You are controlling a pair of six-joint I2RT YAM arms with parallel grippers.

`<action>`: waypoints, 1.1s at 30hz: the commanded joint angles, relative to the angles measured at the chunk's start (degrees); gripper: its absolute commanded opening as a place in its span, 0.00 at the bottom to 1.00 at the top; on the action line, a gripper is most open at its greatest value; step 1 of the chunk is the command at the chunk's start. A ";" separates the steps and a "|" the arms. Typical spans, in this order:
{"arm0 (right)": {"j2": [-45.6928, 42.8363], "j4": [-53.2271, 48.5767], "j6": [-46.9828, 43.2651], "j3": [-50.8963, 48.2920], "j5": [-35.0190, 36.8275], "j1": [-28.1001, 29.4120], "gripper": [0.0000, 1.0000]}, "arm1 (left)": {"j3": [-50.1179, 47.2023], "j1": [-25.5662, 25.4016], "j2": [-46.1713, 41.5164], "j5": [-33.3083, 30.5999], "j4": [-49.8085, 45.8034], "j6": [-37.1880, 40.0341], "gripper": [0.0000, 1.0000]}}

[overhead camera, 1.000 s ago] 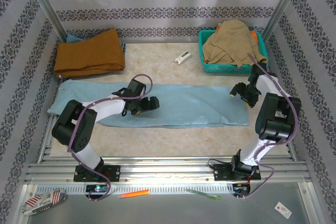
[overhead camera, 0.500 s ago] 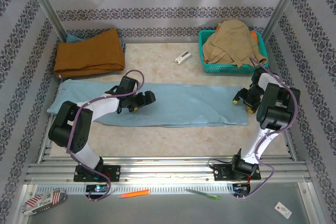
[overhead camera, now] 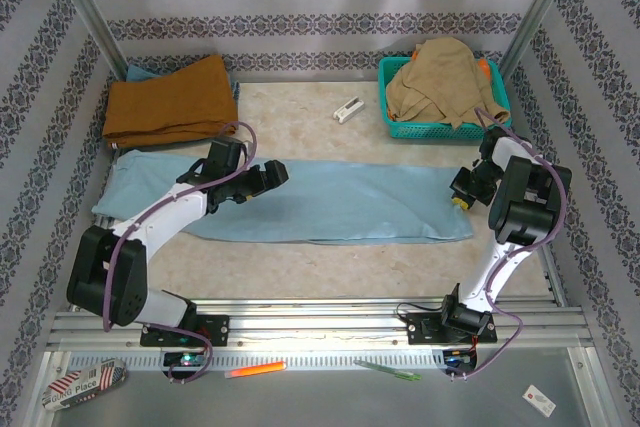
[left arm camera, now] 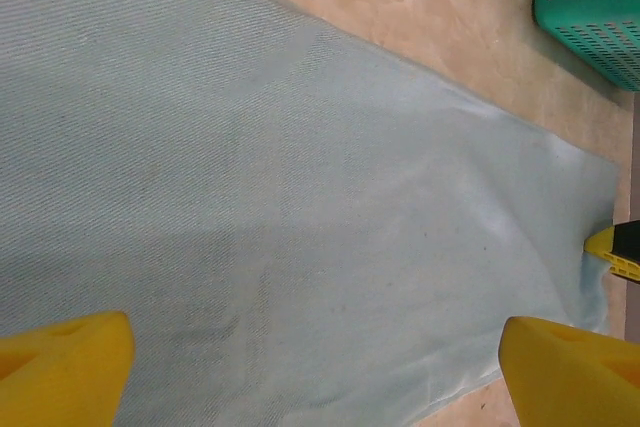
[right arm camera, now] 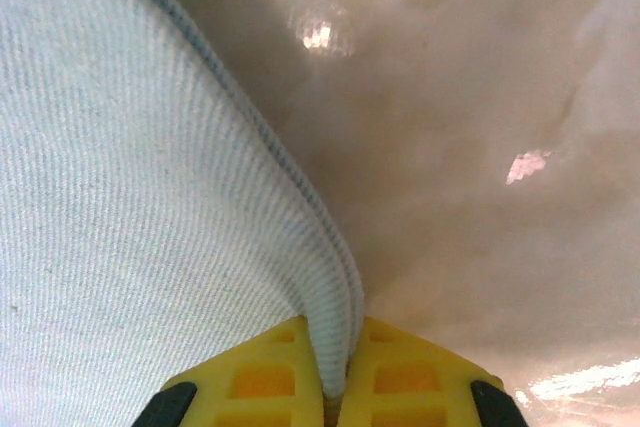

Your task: Fold and stack the trousers

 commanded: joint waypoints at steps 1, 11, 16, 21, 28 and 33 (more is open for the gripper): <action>-5.62 0.65 2.10 -1.43 -0.71 -1.29 0.00 | 0.43 0.55 -2.42 -0.15 -3.31 1.34 0.94; -20.42 -1.15 4.45 -1.41 -2.40 -0.16 0.00 | -3.39 0.56 -6.28 -1.21 -3.77 0.79 0.94; -24.36 -5.09 3.81 2.20 -3.91 0.39 0.00 | -6.24 0.55 -10.80 -3.18 -6.53 1.32 0.95; -26.34 -8.35 6.63 7.22 -4.95 9.35 0.00 | -11.17 1.49 -16.72 -13.12 -8.78 1.44 0.97; -24.01 -6.50 19.26 15.02 -5.38 29.49 0.00 | -15.45 10.27 -19.06 -11.07 -6.66 0.86 0.99; -20.01 -0.49 29.71 16.24 -2.42 42.01 0.00 | -17.28 10.40 -18.86 -11.38 -5.24 -1.57 0.99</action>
